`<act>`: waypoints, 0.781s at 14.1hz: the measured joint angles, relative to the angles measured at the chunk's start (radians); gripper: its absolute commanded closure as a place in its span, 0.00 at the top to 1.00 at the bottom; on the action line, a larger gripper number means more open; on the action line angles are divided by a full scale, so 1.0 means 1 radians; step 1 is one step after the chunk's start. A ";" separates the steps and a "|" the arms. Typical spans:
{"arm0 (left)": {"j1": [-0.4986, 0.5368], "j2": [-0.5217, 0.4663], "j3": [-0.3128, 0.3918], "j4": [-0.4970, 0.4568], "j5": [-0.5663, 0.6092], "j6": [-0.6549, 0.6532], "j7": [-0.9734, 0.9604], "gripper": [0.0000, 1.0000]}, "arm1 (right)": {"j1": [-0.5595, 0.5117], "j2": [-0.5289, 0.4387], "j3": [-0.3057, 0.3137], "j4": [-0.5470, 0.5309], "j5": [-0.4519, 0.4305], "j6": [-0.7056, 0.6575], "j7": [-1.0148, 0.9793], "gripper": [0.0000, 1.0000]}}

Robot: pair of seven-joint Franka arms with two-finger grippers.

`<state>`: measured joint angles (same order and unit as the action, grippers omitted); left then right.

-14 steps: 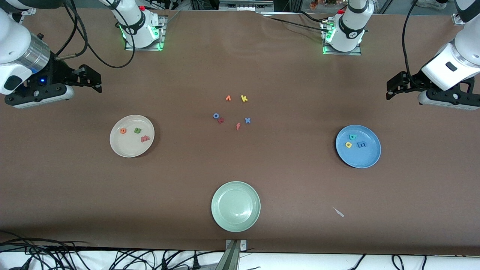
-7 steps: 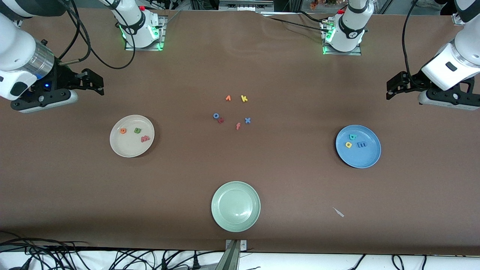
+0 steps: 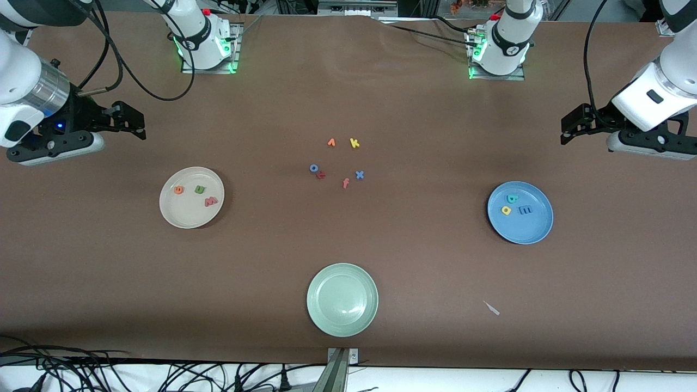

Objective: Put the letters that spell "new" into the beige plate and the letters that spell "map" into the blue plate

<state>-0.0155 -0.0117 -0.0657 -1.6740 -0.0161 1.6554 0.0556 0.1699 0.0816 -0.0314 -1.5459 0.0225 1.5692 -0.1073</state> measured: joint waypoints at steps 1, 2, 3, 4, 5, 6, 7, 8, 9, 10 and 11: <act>0.000 0.000 0.000 0.000 0.000 0.000 0.000 1.00 | 0.000 0.000 0.000 0.000 0.000 0.001 -0.001 1.00; 0.000 0.000 0.000 0.000 0.000 0.000 0.000 1.00 | 0.000 -0.001 0.000 0.001 0.000 0.002 -0.002 1.00; 0.000 0.000 0.000 0.000 0.000 0.000 0.000 1.00 | 0.000 -0.001 0.000 0.001 0.001 0.002 -0.003 1.00; 0.000 0.000 0.000 0.000 0.000 0.000 0.000 1.00 | 0.000 0.000 0.000 0.000 0.002 0.002 -0.004 1.00; 0.000 0.000 0.000 0.000 0.000 0.000 0.000 1.00 | 0.001 0.001 0.001 -0.001 0.002 0.002 -0.005 1.00; 0.000 0.000 0.000 0.000 0.000 0.000 0.000 1.00 | 0.001 0.002 0.001 -0.002 0.002 0.001 -0.006 1.00; 0.000 0.000 0.000 0.000 0.000 0.000 0.000 1.00 | 0.001 0.002 0.002 -0.002 0.002 0.001 -0.008 1.00; 0.000 0.000 0.000 0.000 0.000 0.000 0.000 1.00 | 0.000 0.002 0.006 -0.002 0.002 0.001 -0.010 1.00; 0.000 0.000 0.000 0.000 0.000 0.000 0.000 1.00 | -0.005 0.002 0.017 -0.002 0.002 0.001 -0.010 1.00; 0.000 0.000 0.000 0.000 0.000 0.000 0.000 1.00 | -0.019 0.002 0.037 -0.002 0.002 0.001 -0.010 1.00; 0.000 0.000 0.000 0.000 0.000 0.000 0.000 1.00 | -0.033 0.001 0.054 -0.002 0.002 0.002 -0.010 1.00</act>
<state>-0.0155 -0.0117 -0.0656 -1.6740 -0.0161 1.6554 0.0556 0.1369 0.0829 0.0223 -1.5480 0.0246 1.5707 -0.1174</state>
